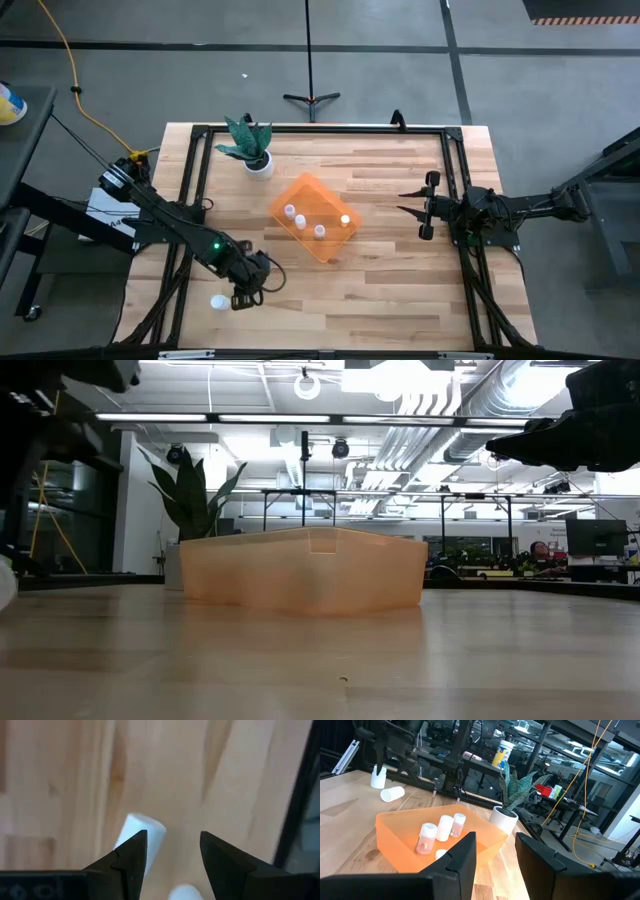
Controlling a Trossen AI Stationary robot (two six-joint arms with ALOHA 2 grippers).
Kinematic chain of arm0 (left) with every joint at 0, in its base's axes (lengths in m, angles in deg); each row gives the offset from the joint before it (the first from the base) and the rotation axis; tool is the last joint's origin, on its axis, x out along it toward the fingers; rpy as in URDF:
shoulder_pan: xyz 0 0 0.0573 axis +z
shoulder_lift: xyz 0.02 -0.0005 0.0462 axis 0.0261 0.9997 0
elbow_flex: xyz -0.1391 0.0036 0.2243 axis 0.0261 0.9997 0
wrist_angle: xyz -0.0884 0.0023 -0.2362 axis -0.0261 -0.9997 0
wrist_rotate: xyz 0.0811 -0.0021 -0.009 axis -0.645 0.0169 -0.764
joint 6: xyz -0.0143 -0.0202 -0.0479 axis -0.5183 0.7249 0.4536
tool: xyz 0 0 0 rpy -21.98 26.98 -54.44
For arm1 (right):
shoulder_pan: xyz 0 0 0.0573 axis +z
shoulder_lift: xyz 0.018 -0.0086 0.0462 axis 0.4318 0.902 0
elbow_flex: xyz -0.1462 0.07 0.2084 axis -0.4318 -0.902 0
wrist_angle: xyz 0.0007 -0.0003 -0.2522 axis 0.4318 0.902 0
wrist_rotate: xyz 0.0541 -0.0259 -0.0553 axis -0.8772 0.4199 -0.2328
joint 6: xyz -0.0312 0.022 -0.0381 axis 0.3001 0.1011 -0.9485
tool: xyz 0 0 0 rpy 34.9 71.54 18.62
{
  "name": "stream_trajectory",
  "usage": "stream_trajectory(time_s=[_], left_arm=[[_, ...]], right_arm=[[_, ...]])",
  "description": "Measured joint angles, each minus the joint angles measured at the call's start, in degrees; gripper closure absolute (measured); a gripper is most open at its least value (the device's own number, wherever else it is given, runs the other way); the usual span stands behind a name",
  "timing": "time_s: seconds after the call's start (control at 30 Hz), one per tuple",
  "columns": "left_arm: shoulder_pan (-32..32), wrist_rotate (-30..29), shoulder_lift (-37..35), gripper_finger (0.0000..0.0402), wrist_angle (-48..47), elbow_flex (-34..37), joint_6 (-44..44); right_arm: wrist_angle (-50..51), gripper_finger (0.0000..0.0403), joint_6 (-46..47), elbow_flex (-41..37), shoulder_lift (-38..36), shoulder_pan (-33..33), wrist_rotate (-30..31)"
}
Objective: Pick and place pill bottles into a basket
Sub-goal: Put the top white bottle into the orange container
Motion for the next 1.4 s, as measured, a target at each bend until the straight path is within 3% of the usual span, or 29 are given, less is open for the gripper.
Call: stream_trajectory(time_s=[0.3,0.53,0.67,0.87,1.1,1.23,1.4], left_arm=[[0.1,-11.6,0.0,0.0186,-0.1,0.0,-0.9],[2.9,-8.7,0.8,0.0186,-7.0,0.0,0.6],[5.8,-6.0,2.5,0.0182,-6.0,0.9,-0.9],[9.7,-1.1,5.3,0.0125,-5.6,1.6,-6.3],[10.6,-1.6,8.0,0.0065,-5.8,1.5,-12.2],[10.5,-2.3,10.4,0.0067,-5.7,1.5,-14.6],[10.6,-2.3,13.2,0.0097,-5.6,1.5,-16.5]], right_arm=[[0.0,0.0274,0.0,0.0,0.0,0.0,0.0],[-0.5,0.0274,1.0,0.0,0.0,0.0,0.1],[-0.4,0.0274,1.2,0.0,0.0,0.0,0.1],[0.0,0.0274,1.3,0.0,0.1,0.0,0.2],[0.6,0.0274,1.3,0.0,0.1,0.0,0.2],[0.8,0.0274,1.3,0.0,0.1,0.0,0.2],[1.0,0.0274,1.3,0.0,0.1,0.0,0.2]])
